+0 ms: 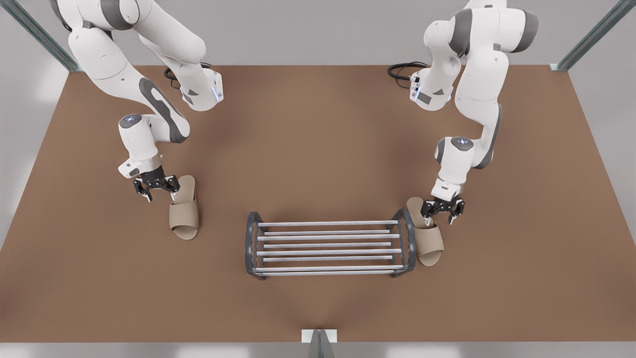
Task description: Place the right shoe on the shoe rack with the right arm, and place the left shoe on the shoe rack with the left arm
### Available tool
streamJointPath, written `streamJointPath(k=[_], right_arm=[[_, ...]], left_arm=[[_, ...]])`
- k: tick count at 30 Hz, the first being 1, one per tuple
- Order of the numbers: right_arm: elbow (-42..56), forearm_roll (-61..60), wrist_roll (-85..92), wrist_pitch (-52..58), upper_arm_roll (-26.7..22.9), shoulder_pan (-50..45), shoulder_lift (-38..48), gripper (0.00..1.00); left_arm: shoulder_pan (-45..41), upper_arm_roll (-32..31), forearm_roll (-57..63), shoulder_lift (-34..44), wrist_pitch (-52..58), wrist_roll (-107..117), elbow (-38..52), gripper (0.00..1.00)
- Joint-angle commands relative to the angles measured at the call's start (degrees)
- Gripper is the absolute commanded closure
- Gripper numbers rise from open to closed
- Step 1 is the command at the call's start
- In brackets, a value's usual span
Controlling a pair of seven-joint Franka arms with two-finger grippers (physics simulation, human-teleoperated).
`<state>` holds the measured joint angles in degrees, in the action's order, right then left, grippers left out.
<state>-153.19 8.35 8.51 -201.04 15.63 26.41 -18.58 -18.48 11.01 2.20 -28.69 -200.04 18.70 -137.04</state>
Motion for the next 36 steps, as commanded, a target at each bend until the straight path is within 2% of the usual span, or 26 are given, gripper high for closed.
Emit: streamJointPath(k=[1, 9, 11, 12, 13, 16, 19, 27, 30, 34, 36], right_arm=[[0.44, 0.08, 1.25, 0.04, 0.01, -0.04, -0.76, 0.0], [1.58, 0.08, 1.25, 0.04, 0.19, -0.83, -2.52, 0.0], [1.58, 0.08, 1.25, 0.04, 0.28, -0.92, -2.61, 0.0], [1.76, -0.01, 1.25, 0.04, 0.98, -0.83, -3.13, 0.0], [1.84, -0.01, 1.16, 0.04, 1.07, -0.83, -3.4, 0.0], [1.93, -0.09, 1.16, 0.04, 1.42, -0.92, -3.66, 0.0], [2.55, -0.09, 1.07, 0.04, 1.51, -0.92, -4.54, 0.0], [3.78, -0.18, 0.98, 0.04, 1.51, -0.92, -5.86, 0.0], [4.74, -0.8, 0.02, 0.04, 3.53, -0.83, -5.95, 0.0], [5.18, -0.88, 0.02, 0.04, 3.79, -0.83, -6.47, 0.0], [5.27, -0.88, 0.02, 0.04, 3.88, -0.74, -6.65, 0.0]], left_arm=[[0.02, 0.06, 0.0, -0.66, -0.27, 0.02, 0.81, 0.01], [0.2, 0.15, 0.17, -2.42, -0.27, 0.02, 2.83, 0.01], [0.29, 0.15, 0.17, -2.42, -0.27, 0.02, 2.74, 0.1], [0.38, 0.15, 0.17, -2.42, -0.27, 0.02, 2.74, 0.21], [0.38, 0.15, 0.17, -2.42, -0.27, 0.02, 2.74, 0.26], [0.38, 0.15, 0.17, -2.33, -0.27, 0.02, 2.83, 0.3], [0.46, 0.15, 0.17, -2.42, -0.27, 0.02, 2.83, 0.44], [0.46, 0.5, 0.17, -2.42, -0.27, 0.02, 2.83, 0.6], [0.46, 0.5, 0.17, -2.42, -0.27, 0.02, 2.83, 0.65], [0.46, 0.85, 0.17, -2.33, -0.27, 0.02, 3.18, 0.79], [0.64, 0.94, 0.26, -1.81, -0.27, 0.02, 3.62, 0.79]])
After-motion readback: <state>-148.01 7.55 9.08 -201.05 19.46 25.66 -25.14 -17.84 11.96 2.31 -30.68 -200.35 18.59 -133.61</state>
